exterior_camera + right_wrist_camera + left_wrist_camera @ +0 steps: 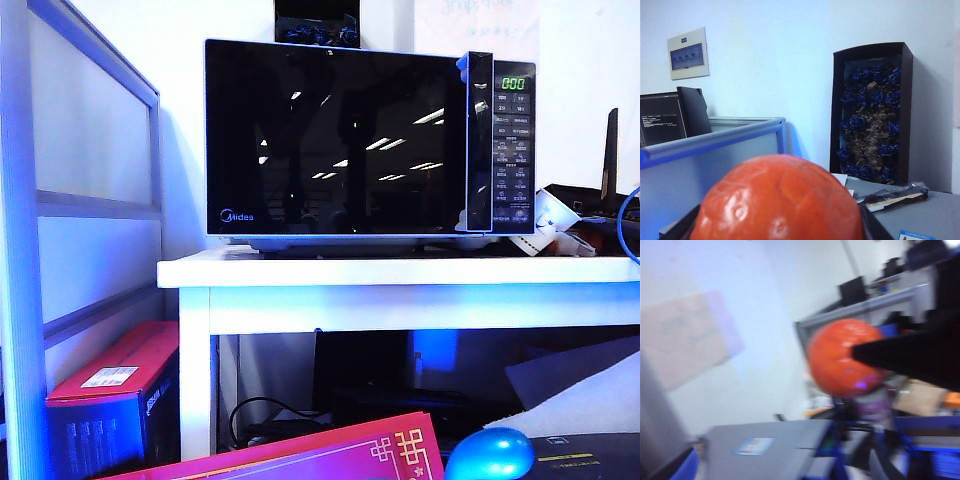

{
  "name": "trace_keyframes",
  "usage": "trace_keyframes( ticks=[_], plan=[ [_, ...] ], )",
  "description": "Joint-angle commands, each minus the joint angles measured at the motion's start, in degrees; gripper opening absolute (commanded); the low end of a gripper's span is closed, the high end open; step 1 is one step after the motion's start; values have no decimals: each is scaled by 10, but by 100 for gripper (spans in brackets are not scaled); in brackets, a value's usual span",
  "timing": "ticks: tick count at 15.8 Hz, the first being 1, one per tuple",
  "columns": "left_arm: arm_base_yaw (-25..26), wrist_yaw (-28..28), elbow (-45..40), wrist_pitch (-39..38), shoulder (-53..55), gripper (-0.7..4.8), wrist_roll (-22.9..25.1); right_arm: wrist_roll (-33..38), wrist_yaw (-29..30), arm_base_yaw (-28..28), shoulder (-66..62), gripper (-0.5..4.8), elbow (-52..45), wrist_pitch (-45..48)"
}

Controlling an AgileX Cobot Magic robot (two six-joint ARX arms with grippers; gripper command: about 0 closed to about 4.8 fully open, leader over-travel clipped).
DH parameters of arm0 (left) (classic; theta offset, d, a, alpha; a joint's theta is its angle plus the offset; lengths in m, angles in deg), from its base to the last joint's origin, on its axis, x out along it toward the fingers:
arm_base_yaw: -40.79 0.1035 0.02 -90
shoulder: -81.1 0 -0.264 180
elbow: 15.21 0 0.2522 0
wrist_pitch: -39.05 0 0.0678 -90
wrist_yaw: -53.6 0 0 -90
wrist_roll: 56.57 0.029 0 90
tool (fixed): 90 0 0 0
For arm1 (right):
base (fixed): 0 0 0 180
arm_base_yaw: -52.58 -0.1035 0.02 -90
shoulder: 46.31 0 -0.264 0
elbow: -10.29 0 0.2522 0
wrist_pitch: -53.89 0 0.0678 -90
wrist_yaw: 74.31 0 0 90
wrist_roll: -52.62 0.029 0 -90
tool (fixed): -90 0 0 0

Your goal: Open the microwave door, place the orange inside the microwave, then close the microwave door.

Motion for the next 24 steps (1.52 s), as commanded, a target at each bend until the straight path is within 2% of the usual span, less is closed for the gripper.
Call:
trace_keyframes(
  ticks=[1, 3, 7, 11, 14, 16, 19, 22, 24],
  plan=[
    [-6, -9, 1, -67, 3, 479, -41, -9, -12, 2, 10, 139, 3, 19],
    [-18, -23, 0, -83, 36, 479, -45, -47, -46, 3, 17, 139, 3, 18],
    [-34, -30, 0, -73, 89, 479, -44, -77, -115, 3, 27, 139, 3, 18],
    [-39, -14, 1, -40, 105, 479, -24, -77, -57, 2, 30, 139, 3, -21],
    [-37, 24, 1, 51, 84, 479, 56, -66, 21, -12, 31, 139, 3, -47],
    [-37, 23, 1, 84, 73, 479, 88, -48, 39, -15, 31, 139, 3, -46],
    [-38, 21, 1, 89, 50, 479, 182, 5, 69, -15, 31, 138, 3, -44],
    [-38, -35, 1, 66, 47, 479, 301, 37, 95, -15, 31, 139, 3, -41],
    [-39, -55, 1, 60, 47, 479, 341, 54, 114, -15, 31, 139, 3, -40]
  ],
)
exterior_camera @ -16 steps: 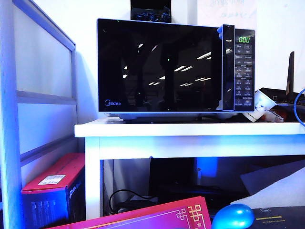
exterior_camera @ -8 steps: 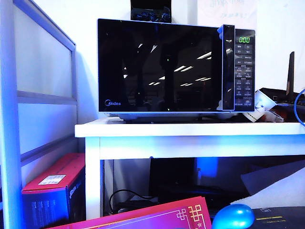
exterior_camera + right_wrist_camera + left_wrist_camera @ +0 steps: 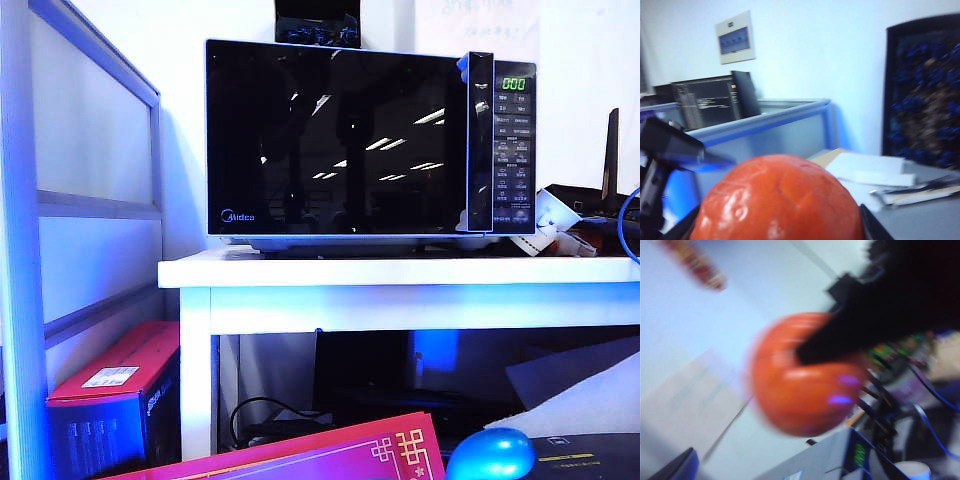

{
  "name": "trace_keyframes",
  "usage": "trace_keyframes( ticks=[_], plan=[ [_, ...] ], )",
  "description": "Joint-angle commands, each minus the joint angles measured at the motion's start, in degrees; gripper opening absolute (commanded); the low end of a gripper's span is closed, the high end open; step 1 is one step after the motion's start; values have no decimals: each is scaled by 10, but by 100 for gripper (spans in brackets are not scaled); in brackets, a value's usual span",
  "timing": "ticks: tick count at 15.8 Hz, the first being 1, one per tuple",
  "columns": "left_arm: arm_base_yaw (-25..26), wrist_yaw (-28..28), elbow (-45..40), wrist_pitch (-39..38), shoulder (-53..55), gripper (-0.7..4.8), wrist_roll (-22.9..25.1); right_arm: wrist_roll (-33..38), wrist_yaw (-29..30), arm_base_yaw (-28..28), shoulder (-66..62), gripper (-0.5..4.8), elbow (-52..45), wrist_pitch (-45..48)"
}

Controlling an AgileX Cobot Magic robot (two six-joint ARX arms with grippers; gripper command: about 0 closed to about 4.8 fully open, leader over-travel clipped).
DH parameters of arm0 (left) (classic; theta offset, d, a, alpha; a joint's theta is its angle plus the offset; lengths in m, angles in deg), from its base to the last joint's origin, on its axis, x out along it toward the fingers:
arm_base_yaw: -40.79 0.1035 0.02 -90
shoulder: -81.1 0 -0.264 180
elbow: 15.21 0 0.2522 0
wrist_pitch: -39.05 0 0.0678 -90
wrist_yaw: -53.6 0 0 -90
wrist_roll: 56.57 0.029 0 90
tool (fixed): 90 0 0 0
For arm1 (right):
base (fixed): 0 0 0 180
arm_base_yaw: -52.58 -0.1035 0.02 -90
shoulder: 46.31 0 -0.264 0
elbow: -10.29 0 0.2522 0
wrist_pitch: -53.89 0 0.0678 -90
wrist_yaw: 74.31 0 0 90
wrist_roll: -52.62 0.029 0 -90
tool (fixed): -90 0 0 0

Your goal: Open the microwave door, place the orange inside the microwave, then close the microwave door.

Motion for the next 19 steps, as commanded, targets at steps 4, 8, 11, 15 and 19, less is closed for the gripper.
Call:
trace_keyframes(
  ticks=[4, 8, 11, 15, 19],
  plan=[
    [-4, -30, 1, -5, -3, 479, 151, 40, 45, -9, 6, 139, 3, 11],
    [-4, -29, 1, -1, -3, 479, 186, 40, 80, -33, 6, 139, 3, 10],
    [-4, -30, 1, 5, -3, 479, 211, 42, 89, -48, 5, 139, 3, 8],
    [-4, -30, 1, 24, -3, 479, 212, 48, 100, -57, 5, 138, 3, 6],
    [-5, -55, 2, 25, -3, 479, 242, 48, 101, -57, 5, 139, 3, 5]
  ],
)
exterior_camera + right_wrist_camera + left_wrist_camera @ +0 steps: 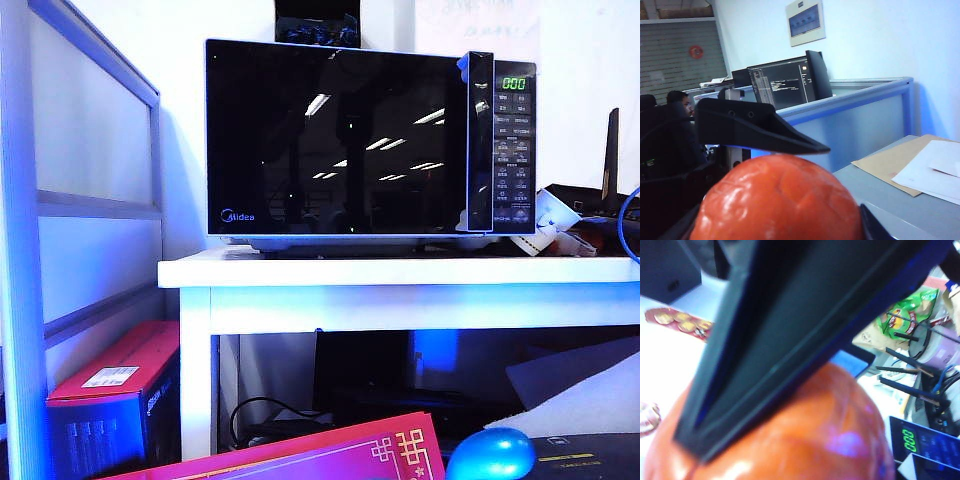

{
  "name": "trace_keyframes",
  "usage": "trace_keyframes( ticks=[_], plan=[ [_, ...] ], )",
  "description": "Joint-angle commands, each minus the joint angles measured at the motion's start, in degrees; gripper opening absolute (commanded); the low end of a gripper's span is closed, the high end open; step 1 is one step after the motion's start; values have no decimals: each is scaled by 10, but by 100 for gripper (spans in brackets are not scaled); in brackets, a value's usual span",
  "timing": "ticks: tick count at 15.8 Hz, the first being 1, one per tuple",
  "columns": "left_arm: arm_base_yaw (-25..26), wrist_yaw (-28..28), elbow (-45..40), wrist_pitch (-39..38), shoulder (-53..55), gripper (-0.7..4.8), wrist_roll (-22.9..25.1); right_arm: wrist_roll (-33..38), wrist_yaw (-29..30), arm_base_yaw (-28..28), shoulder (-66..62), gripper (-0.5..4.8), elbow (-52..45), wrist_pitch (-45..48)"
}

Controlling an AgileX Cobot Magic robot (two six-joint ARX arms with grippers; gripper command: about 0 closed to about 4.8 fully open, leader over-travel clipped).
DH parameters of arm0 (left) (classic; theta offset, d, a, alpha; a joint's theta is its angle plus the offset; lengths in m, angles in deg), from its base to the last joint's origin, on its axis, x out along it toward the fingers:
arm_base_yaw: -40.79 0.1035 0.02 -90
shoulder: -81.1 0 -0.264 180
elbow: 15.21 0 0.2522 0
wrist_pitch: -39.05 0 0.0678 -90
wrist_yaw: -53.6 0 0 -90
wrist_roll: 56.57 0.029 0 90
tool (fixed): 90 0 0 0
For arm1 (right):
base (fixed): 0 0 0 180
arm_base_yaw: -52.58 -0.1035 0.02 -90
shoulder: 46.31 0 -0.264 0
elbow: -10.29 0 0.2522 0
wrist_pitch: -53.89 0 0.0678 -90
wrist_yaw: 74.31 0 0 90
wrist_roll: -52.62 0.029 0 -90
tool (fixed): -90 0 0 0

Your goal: Open the microwave door, place the orange inside the microwave, then close the microwave door.

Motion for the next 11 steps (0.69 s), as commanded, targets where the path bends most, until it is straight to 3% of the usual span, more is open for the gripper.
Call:
trace_keyframes(
  ticks=[1, 4, 11],
  plan=[
    [-3, -43, 2, 16, -3, 479, 7, 3, 5, -1, 4, 139, 3, 5],
    [-3, -70, 2, 16, -3, 479, 10, 2, -9, -1, 4, 139, 3, 6],
    [-3, -67, 2, 7, -3, 479, 10, -31, -82, -1, 4, 138, 3, 14]
  ],
)
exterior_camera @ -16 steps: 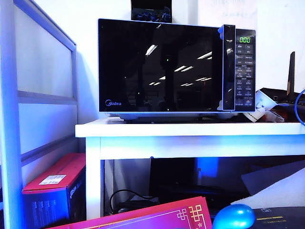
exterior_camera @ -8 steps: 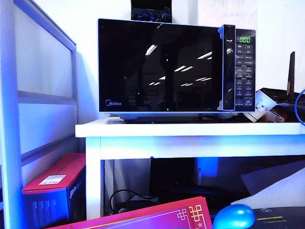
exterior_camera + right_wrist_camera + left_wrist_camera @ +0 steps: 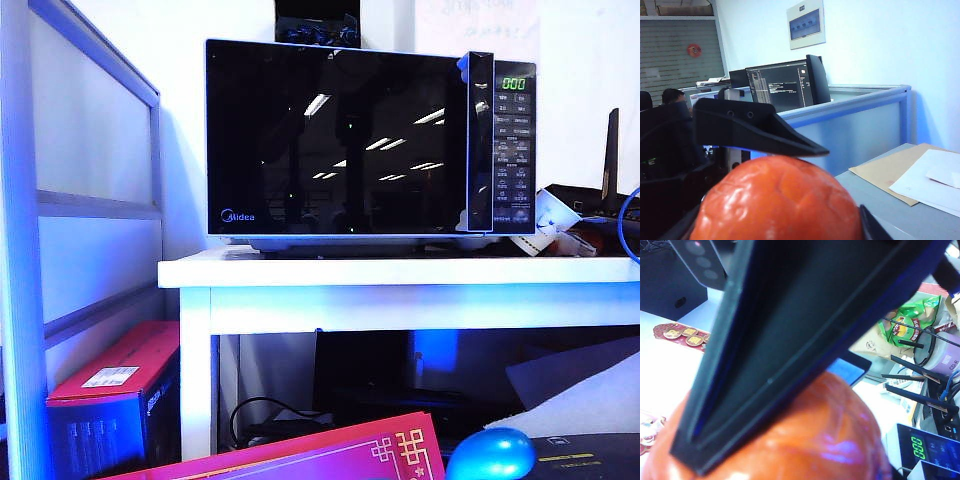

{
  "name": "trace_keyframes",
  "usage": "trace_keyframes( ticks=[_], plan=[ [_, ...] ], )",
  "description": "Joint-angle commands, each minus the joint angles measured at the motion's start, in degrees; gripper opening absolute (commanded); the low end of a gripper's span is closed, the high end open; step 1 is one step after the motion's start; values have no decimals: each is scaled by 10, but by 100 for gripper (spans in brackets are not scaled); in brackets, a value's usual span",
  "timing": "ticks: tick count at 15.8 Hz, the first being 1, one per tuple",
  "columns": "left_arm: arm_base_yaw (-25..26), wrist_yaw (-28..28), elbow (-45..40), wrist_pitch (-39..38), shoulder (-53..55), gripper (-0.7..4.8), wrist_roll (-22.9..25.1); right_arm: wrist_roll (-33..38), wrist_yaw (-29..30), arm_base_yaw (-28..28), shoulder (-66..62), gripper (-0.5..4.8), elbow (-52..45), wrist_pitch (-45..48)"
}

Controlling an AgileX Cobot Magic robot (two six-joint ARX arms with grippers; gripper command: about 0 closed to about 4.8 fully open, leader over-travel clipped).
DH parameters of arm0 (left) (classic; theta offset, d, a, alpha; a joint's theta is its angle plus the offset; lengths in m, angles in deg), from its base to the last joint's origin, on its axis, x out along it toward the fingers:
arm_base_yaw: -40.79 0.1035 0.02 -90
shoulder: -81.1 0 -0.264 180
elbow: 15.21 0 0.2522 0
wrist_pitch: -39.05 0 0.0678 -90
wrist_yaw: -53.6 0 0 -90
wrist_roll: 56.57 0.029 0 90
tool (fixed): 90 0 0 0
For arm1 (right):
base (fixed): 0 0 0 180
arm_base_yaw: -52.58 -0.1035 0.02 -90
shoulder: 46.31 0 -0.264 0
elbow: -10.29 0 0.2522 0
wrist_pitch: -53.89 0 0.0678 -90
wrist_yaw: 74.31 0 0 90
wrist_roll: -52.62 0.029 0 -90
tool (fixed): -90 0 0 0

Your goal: Open the microwave door, place the orange inside the microwave, then close the microwave door.

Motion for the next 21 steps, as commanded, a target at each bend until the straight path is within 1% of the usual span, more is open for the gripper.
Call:
trace_keyframes(
  ticks=[1, 3, 6, 7, 8, 10, 11, 12, 13, 14, 15, 17, 18, 19, 21],
  plan=[
    [-5, -27, 2, -1, -3, 479, 0, -20, -73, 3, 0, 138, 3, 10],
    [-5, -28, 2, -1, -3, 479, 0, -25, -101, 3, 0, 139, 3, 10],
    [-8, -33, 2, 2, -3, 479, 0, -37, -103, 3, 0, 138, 3, 10],
    [-11, -34, 2, 11, -3, 479, -4, -50, -103, 3, 0, 138, 3, 9],
    [-11, -34, 2, 19, -3, 479, -16, -52, -103, 3, 0, 138, 3, 11],
    [-10, -27, 1, 14, -3, 479, -15, -52, -104, 3, 1, 138, 3, 26],
    [-10, -6, 1, 13, -3, 479, -15, -52, -111, 7, 1, 138, 3, 40],
    [-10, 33, 1, 14, -3, 479, -15, -52, -119, 10, 2, 138, 3, 51],
    [-10, 99, 1, 12, -3, 479, -15, -50, -118, 10, 2, 138, 3, 63],
    [-10, 139, 1, 11, -3, 479, -15, -46, -118, 10, 2, 138, 3, 62],
    [-10, 170, 1, 12, -3, 479, -15, -43, -117, 10, 2, 138, 3, 62],
    [-10, 207, 1, 12, -3, 479, -15, -43, -116, 10, 2, 138, 3, 63],
    [-9, 236, 1, 13, -3, 479, -16, -43, -116, 10, 2, 139, 3, 66],
    [-9, 232, 1, 12, -3, 479, -17, -44, -116, 10, 2, 138, 3, 65],
    [-11, 185, 1, 12, -4, 479, -51, -49, -118, 11, 2, 139, 3, 61]
  ],
)
